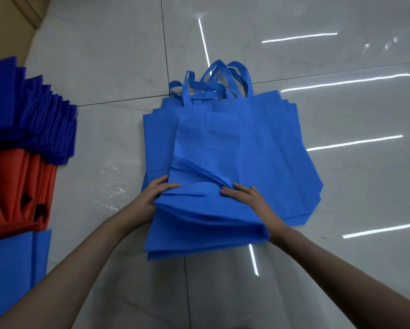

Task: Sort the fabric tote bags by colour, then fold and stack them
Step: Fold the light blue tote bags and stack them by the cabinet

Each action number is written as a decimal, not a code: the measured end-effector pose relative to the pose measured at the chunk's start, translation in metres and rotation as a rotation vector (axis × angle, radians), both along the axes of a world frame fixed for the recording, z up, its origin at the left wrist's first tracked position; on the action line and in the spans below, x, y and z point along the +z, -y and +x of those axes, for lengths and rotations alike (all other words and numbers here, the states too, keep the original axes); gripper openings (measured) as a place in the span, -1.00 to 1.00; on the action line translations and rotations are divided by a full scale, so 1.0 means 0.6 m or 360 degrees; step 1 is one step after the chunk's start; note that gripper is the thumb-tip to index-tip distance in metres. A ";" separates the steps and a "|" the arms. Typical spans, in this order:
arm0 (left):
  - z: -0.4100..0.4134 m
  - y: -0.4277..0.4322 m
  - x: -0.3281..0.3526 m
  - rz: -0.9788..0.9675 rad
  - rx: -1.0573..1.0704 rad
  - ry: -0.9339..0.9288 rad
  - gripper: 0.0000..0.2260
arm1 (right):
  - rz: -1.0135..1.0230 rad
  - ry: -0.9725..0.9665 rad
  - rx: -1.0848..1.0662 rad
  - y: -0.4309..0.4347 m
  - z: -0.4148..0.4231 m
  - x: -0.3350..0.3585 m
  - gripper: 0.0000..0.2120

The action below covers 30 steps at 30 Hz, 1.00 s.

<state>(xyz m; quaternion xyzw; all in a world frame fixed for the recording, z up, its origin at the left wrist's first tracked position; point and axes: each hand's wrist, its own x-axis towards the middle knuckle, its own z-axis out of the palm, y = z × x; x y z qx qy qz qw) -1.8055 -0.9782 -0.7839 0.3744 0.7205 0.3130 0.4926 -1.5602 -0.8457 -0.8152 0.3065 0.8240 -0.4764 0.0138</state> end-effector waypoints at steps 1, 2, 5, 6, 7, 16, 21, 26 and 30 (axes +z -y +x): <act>0.008 -0.007 -0.001 0.0013 0.0164 -0.0003 -0.65 | -0.0064 -0.0032 -0.0068 0.002 -0.002 0.004 -0.53; 0.015 -0.012 0.002 0.0014 0.0392 0.0016 -0.71 | -0.0128 -0.0116 -0.0181 0.005 -0.006 0.006 -0.65; 0.038 -0.028 0.000 -0.0030 0.0668 0.0129 -0.76 | -0.0276 -0.0373 -0.0786 0.010 -0.036 0.009 -0.84; 0.044 -0.035 0.000 -0.0040 0.0639 0.0177 -0.72 | -0.0274 -0.0351 -0.0957 0.010 -0.049 0.013 -0.71; 0.046 -0.041 -0.005 -0.0057 0.0710 0.0211 -0.66 | -0.0266 -0.0319 -0.1093 0.008 -0.061 0.009 -0.61; 0.057 -0.092 -0.047 0.0151 0.1373 0.0026 -0.69 | 0.0065 0.0352 -0.1408 -0.049 -0.136 0.008 -0.51; 0.062 -0.096 -0.046 0.0200 0.1191 -0.0094 -0.77 | 0.0173 0.0459 -0.1537 -0.041 -0.141 0.016 -0.63; 0.070 -0.070 -0.032 0.0202 0.0935 -0.0537 -0.79 | 0.1368 -0.0022 -0.0899 0.001 -0.151 0.015 -0.57; 0.108 -0.019 -0.052 0.0087 0.0864 -0.0592 -0.82 | 0.1290 0.0155 -0.0341 0.057 -0.166 -0.022 -0.53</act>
